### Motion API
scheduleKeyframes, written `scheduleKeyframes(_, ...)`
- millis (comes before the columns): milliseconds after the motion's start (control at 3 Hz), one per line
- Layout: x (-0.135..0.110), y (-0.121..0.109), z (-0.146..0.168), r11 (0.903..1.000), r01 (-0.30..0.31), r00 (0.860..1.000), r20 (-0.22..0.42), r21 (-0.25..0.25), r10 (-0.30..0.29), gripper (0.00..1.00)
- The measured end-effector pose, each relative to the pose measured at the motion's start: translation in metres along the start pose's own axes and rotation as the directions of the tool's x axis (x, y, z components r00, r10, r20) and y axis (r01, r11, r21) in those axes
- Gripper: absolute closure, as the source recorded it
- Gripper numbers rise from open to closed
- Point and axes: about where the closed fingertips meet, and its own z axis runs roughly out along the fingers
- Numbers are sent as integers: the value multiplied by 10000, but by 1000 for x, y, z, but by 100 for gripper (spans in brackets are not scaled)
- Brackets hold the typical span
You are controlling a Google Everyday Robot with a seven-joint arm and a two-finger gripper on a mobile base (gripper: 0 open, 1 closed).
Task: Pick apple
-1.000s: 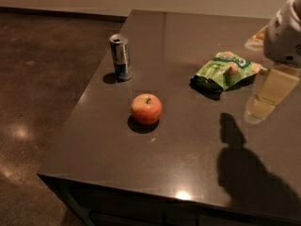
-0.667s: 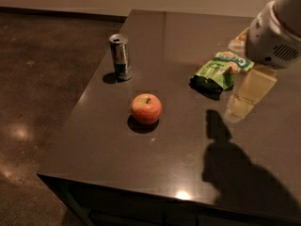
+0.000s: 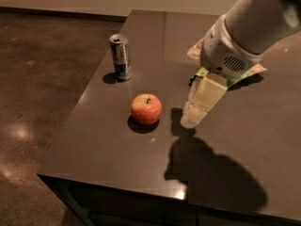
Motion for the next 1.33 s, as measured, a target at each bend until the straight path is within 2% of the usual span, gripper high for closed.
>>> scheduleKeyframes(333,-24,10,32,9989,403,9990,228,-239,-397,0)
scheduleKeyframes(667,-36,8,67,9974,586,9982,157,-428,-580,0)
scheduleKeyframes(1333,-34,-5,108,9940,887,9957,-203,-642,-902,0)
